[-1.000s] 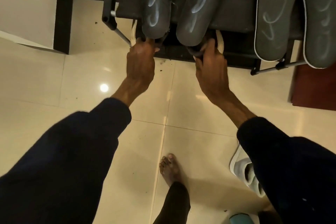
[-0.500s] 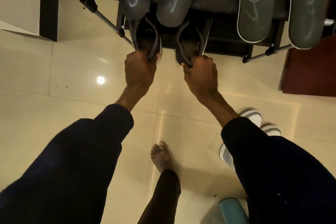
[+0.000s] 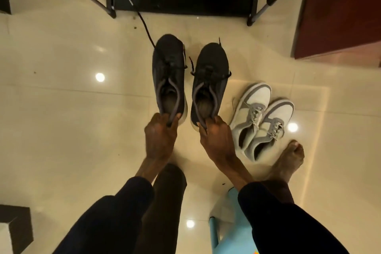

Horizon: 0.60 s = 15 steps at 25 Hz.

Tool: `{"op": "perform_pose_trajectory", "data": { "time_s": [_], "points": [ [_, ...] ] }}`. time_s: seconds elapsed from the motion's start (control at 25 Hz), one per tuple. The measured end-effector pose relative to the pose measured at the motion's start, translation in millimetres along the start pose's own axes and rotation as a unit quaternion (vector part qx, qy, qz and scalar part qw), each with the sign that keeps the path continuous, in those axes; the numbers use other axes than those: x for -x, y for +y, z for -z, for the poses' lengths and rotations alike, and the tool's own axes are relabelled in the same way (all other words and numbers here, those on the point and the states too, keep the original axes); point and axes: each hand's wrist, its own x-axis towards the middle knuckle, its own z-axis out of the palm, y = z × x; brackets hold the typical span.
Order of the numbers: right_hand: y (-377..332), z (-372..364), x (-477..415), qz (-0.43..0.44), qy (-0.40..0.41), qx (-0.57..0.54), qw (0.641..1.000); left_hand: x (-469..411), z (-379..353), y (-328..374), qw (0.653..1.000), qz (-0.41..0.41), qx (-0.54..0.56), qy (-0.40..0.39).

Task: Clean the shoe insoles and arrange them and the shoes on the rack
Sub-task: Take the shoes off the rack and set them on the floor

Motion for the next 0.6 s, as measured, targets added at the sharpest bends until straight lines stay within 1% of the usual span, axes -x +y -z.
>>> {"op": "perform_pose_trajectory", "data": {
  "time_s": [0.12, 0.24, 0.28, 0.32, 0.36, 0.4, 0.44, 0.48, 0.52, 0.56, 0.6],
  "points": [
    [47.6, -33.2, 22.2, -0.018, -0.032, 0.009, 0.999, 35.7, -67.6, -32.5, 0.993, 0.053, -0.097, -0.051],
    [88.7, -65.5, 35.3, -0.027, -0.056, 0.011, 0.998, 60.1, -140.6, -103.0, 0.962, 0.111, -0.217, -0.122],
    [97.2, -71.1, 38.5, -0.030, -0.066, 0.012, 0.997, 61.5, -146.4, -98.8, 0.952, 0.139, -0.242, -0.127],
    [104.5, -75.6, 43.6, -0.038, -0.076, 0.015, 0.996, 62.2, -134.4, -70.3, 0.948, 0.166, -0.236, -0.137],
    [109.1, -77.3, 49.0, -0.045, -0.082, 0.020, 0.995, 59.9, -118.4, -42.9, 0.943, 0.178, -0.222, -0.172],
    [111.6, -77.4, 55.2, -0.047, -0.089, 0.029, 0.995, 61.8, -108.3, -20.4, 0.942, 0.177, -0.215, -0.185],
    [110.7, -73.2, 61.3, -0.044, -0.092, 0.034, 0.994, 65.6, -101.8, -9.7, 0.936, 0.174, -0.219, -0.216],
    [107.3, -64.6, 66.8, -0.039, -0.093, 0.033, 0.994, 70.2, -96.6, -5.7, 0.938, 0.149, -0.220, -0.223],
    [102.8, -52.6, 70.8, -0.038, -0.095, 0.028, 0.994, 76.1, -95.6, -9.2, 0.945, 0.158, -0.190, -0.216],
    [96.9, -36.5, 71.5, -0.036, -0.092, 0.025, 0.995, 78.4, -89.2, -5.8, 0.954, 0.153, -0.166, -0.197],
    [90.7, -20.9, 70.0, -0.035, -0.086, 0.026, 0.995, 72.6, -81.7, -5.2, 0.963, 0.171, -0.127, -0.168]
  ]
}}
